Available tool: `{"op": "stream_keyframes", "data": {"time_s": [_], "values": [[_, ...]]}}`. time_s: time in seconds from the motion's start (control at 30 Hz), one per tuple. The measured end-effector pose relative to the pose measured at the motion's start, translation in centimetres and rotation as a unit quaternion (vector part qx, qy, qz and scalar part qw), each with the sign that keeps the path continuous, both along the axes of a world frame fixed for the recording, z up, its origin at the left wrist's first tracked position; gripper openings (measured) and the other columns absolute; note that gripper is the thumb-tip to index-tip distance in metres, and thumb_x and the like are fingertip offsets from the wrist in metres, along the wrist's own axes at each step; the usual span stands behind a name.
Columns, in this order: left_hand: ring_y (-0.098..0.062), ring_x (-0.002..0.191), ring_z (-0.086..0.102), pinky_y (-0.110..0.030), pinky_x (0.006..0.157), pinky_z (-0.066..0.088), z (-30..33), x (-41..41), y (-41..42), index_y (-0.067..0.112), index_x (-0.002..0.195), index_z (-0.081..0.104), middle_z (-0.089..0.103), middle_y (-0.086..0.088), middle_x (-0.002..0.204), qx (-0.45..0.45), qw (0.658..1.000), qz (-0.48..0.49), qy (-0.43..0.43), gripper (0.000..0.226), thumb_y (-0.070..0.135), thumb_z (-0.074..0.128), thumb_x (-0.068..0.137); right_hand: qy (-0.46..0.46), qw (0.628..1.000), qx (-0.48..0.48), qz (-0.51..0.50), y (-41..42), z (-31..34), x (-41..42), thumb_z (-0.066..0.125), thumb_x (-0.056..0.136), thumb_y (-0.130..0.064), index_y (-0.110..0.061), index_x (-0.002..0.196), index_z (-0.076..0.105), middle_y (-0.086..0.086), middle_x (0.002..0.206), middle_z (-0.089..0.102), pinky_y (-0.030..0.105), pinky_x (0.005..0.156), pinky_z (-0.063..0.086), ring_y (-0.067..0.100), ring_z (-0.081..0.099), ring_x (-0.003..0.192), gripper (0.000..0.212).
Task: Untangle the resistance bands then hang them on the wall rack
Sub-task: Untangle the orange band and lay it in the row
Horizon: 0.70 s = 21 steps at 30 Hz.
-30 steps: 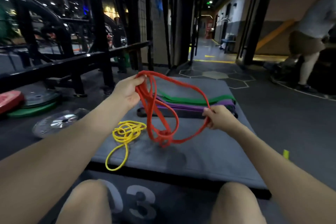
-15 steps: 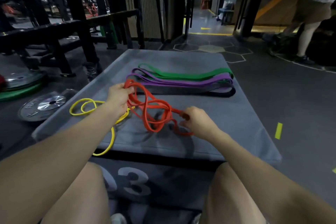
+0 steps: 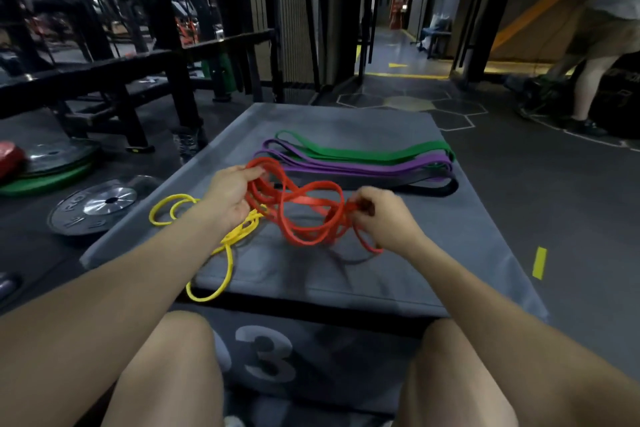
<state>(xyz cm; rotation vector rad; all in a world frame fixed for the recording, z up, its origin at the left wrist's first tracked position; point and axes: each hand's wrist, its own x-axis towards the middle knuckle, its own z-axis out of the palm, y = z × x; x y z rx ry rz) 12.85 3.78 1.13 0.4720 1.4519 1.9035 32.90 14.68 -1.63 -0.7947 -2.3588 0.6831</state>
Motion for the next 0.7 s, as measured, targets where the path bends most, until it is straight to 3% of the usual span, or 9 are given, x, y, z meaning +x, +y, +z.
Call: {"op": "stream_keyframes", "data": {"time_s": [0.17,0.3,0.37,0.43,0.5,0.53,0.57,0.63,0.7], "values": [[-0.008,0.038,0.058,-0.022,0.042,0.053,4.7,2.6,-1.8,0.004,0.075,0.055,0.059,0.001,0.043,-0.038,0.993,-0.1,0.044,0.021,0.001,0.045,0.093,0.112,0.993,0.003,0.03,-0.3,7.9,1.0,0.068,0.081,-0.007,-0.008,0.094,0.069,-0.001,0.083,0.065,0.019,0.075,0.044,0.009,0.058,0.075,0.013],[-0.008,0.047,0.063,-0.021,0.049,0.055,8.2,5.1,-4.3,0.003,0.08,0.062,0.067,-0.004,0.057,-0.073,0.964,-0.23,0.115,0.019,0.0,0.047,0.092,0.179,0.981,-0.008,0.071,-2.1,13.2,1.8,0.065,0.084,-0.007,-0.008,0.097,0.069,0.001,0.076,0.064,0.023,0.073,0.05,-0.001,0.055,0.065,0.013],[-0.01,0.066,0.067,-0.022,0.066,0.057,9.6,5.9,-5.6,0.003,0.093,0.066,0.07,-0.007,0.08,-0.12,0.925,-0.312,0.178,0.014,0.002,0.053,0.089,0.195,0.976,-0.014,0.097,-3.4,15.5,2.0,0.064,0.085,-0.007,-0.008,0.096,0.068,0.007,0.079,0.064,0.025,0.072,0.051,0.009,0.056,0.07,0.012],[-0.014,0.09,0.063,-0.027,0.084,0.051,11.1,6.5,-6.8,0.006,0.106,0.065,0.068,-0.008,0.099,-0.21,0.856,-0.368,0.297,0.022,0.014,0.061,0.086,0.207,0.97,-0.018,0.129,-4.6,17.4,2.1,0.062,0.086,-0.005,-0.004,0.097,0.068,0.01,0.079,0.064,0.022,0.068,0.051,0.011,0.057,0.07,0.013],[-0.012,0.089,0.054,-0.029,0.083,0.045,12.8,6.8,-7.4,0.013,0.103,0.067,0.065,-0.008,0.097,-0.27,0.78,-0.319,0.465,0.036,0.04,0.065,0.079,0.211,0.963,-0.035,0.165,-5.7,18.8,1.8,0.061,0.086,-0.001,0.0,0.099,0.066,0.006,0.074,0.063,0.013,0.063,0.051,0.003,0.06,0.063,0.014],[-0.01,0.084,0.052,-0.027,0.076,0.043,13.8,7.2,-7.5,0.015,0.099,0.068,0.064,-0.006,0.091,-0.251,0.774,-0.262,0.519,0.039,0.048,0.063,0.079,0.208,0.96,-0.046,0.18,-6.1,19.3,1.6,0.06,0.086,0.0,0.0,0.099,0.065,0.005,0.074,0.063,0.012,0.063,0.052,0.0,0.06,0.061,0.015],[-0.008,0.081,0.051,-0.025,0.071,0.042,14.7,7.3,-7.5,0.015,0.098,0.068,0.063,-0.003,0.087,-0.201,0.803,-0.206,0.521,0.037,0.047,0.061,0.082,0.209,0.956,-0.059,0.195,-6.6,19.8,1.3,0.06,0.085,0.001,0.0,0.099,0.065,0.005,0.075,0.063,0.014,0.065,0.053,0.0,0.062,0.062,0.015],[-0.006,0.085,0.057,-0.023,0.072,0.044,15.9,7.6,-7.5,0.016,0.102,0.064,0.065,0.002,0.091,-0.064,0.895,-0.163,0.411,0.023,0.031,0.061,0.085,0.204,0.955,-0.044,0.211,-7.3,20.5,0.9,0.061,0.084,0.001,0.0,0.099,0.066,0.009,0.08,0.066,0.018,0.069,0.056,0.004,0.064,0.067,0.016],[-0.008,0.085,0.062,-0.026,0.074,0.05,16.6,7.6,-7.6,0.016,0.1,0.062,0.066,-0.002,0.093,0.029,0.925,-0.138,0.353,0.017,0.015,0.064,0.084,0.181,0.96,0.01,0.213,-7.8,20.9,0.4,0.064,0.083,-0.001,-0.001,0.099,0.068,0.011,0.086,0.068,0.021,0.075,0.056,0.007,0.064,0.073,0.017]]}}
